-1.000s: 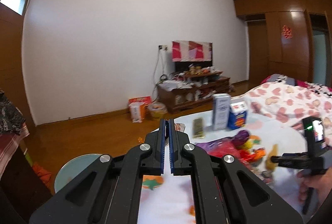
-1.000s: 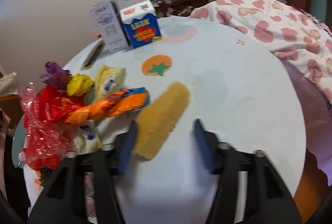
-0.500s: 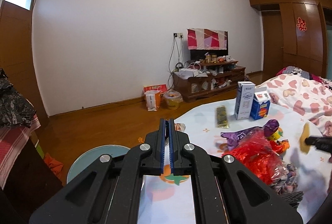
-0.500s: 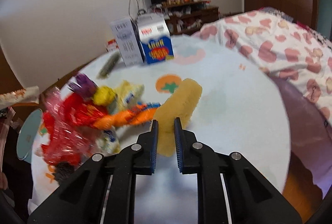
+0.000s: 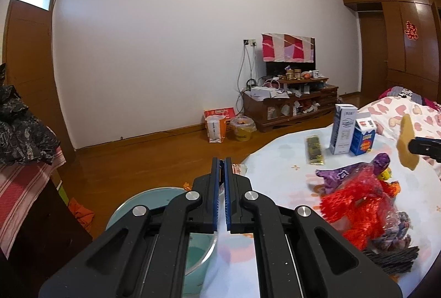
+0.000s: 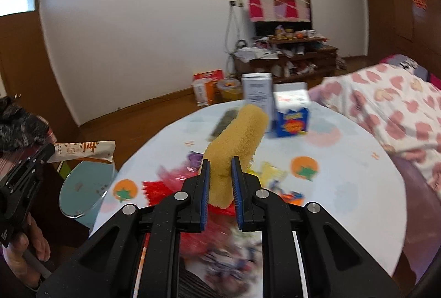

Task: Collect trash
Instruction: 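Carry yellow sponge with right gripper to bin while left gripper holds wrapper above it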

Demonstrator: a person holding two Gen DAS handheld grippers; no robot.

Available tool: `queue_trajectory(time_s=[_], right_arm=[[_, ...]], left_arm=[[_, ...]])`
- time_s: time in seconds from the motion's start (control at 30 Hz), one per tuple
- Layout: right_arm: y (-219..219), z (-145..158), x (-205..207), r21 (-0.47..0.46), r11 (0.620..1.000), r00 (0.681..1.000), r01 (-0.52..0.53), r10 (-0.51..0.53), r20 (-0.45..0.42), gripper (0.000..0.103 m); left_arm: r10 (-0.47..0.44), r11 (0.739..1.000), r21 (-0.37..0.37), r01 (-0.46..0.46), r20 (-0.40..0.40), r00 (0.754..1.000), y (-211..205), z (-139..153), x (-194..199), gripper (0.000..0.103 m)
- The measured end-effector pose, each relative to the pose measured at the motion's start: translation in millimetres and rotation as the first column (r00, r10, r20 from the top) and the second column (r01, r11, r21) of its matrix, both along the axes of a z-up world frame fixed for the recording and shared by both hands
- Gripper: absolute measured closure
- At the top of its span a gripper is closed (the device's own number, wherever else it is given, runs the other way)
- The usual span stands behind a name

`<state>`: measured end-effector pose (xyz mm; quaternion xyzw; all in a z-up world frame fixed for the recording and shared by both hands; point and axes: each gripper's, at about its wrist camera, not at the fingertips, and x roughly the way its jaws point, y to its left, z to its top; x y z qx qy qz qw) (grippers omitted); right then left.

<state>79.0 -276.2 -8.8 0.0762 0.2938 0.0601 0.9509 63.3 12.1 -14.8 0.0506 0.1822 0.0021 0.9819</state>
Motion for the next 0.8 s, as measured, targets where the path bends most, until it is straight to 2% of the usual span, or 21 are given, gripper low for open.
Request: queue_trajectory(time_s=[0.33, 0.8], right_arm=[[68, 0, 30, -0.010, 0.989, 0.989, -0.146, 0.146, 0.004, 0.087], [134, -11, 52, -0.033, 0.960, 0.961, -0.277, 0.277, -0.008, 0.087]], left_arm=[[0.074, 0.997, 0.025, -0.074, -0.012, 0.997, 31, -4, 2, 0.100], [0.172, 0.984, 0.053, -0.171, -0.026, 0.985, 76, -10, 3, 0.100]])
